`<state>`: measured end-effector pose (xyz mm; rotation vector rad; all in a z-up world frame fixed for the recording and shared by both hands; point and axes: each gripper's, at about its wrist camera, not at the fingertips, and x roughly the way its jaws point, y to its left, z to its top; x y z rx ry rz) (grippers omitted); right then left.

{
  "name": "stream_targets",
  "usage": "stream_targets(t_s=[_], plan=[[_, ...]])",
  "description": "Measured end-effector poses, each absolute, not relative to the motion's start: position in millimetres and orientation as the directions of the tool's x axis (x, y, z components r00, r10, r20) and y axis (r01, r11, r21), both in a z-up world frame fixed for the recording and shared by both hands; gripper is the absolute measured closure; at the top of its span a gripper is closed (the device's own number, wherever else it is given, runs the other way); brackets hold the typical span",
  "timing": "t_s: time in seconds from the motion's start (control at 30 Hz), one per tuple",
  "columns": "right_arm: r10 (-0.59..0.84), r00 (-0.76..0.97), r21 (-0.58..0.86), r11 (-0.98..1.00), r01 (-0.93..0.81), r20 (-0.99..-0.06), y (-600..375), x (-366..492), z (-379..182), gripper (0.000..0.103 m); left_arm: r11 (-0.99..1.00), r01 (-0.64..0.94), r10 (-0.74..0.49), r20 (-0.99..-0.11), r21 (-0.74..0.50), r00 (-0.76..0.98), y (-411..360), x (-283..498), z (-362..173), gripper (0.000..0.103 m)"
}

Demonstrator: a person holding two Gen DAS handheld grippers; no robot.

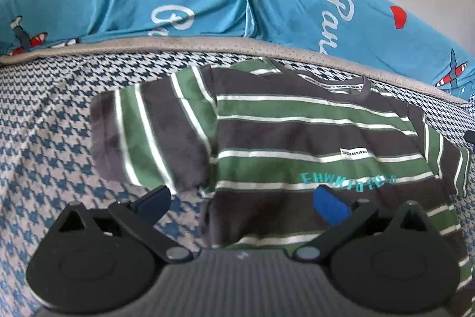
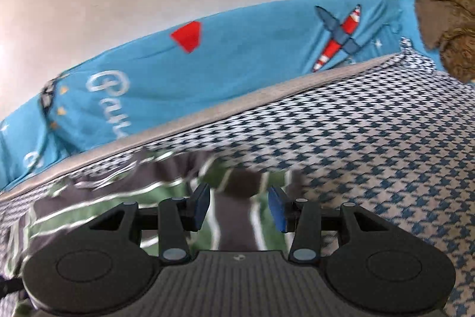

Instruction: Fold clothes

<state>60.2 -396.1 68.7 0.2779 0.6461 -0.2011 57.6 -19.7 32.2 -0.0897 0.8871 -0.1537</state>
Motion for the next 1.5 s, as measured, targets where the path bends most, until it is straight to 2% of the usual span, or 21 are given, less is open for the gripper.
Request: stream_targets(t_s=[0.23, 0.4, 0.5, 0.6, 0.7, 0.83, 0.9, 1.03, 1.17, 1.33, 1.4, 1.5], plan=[[-0.144, 0.752, 0.230, 0.901, 0.369, -0.643, -426, 86, 52, 0.060, 0.978, 0.127, -0.206, -0.761, -0.162, 0.616, -33, 69, 30, 0.000], [-0.116, 0.699, 0.245, 0.886, 0.394, -0.705, -432, 101, 30, 0.058, 0.978, 0.125, -0.209, -0.764, -0.167, 0.611, -35, 71, 28, 0.000], [-0.113, 0.714, 0.223, 0.906, 0.359, -0.691, -425, 105, 27, 0.054, 0.978, 0.136, -0.210, -0.762, -0.161, 0.612, -37, 69, 27, 0.000], [-0.092, 0.733, 0.230, 0.917, 0.327, -0.674, -419, 107, 25, 0.055, 0.978, 0.140, -0.206, -0.762, -0.152, 0.613, -38, 68, 25, 0.000], [-0.108, 0.731, 0.175, 0.938, 0.301, -0.674, -407, 112, 24, 0.062, 0.979, 0.146, -0.204, -0.766, -0.145, 0.609, -40, 68, 23, 0.000], [-0.157, 0.730, 0.097, 0.951, 0.294, -0.666, -398, 116, 23, 0.088, 0.978, 0.149, -0.205, -0.765, -0.144, 0.611, -40, 68, 22, 0.000], [-0.180, 0.744, 0.078, 0.952, 0.297, -0.644, -395, 117, 27, 0.091, 0.978, 0.149, -0.205, -0.761, -0.142, 0.615, -39, 68, 22, 0.000], [-0.273, 0.785, 0.006, 0.943, 0.332, -0.556, -390, 116, 42, 0.091, 0.979, 0.149, -0.200, -0.762, -0.137, 0.615, -37, 69, 20, 0.000], [-0.395, 0.779, -0.006, 0.894, 0.449, -0.487, -403, 114, 52, 0.092, 0.980, 0.149, -0.196, -0.764, -0.131, 0.615, -36, 70, 19, 0.000], [-0.470, 0.715, -0.084, 0.859, 0.505, -0.518, -408, 125, 34, 0.091, 0.979, 0.161, -0.196, -0.769, -0.123, 0.608, -37, 71, 16, 0.000], [-0.494, 0.679, -0.108, 0.843, 0.527, -0.543, -412, 130, 25, 0.087, 0.980, 0.159, -0.192, -0.772, -0.118, 0.606, -37, 71, 15, 0.000], [-0.485, 0.688, -0.055, 0.836, 0.546, -0.540, -422, 124, 32, 0.077, 0.979, 0.153, -0.198, -0.767, -0.131, 0.611, -34, 72, 17, 0.000]])
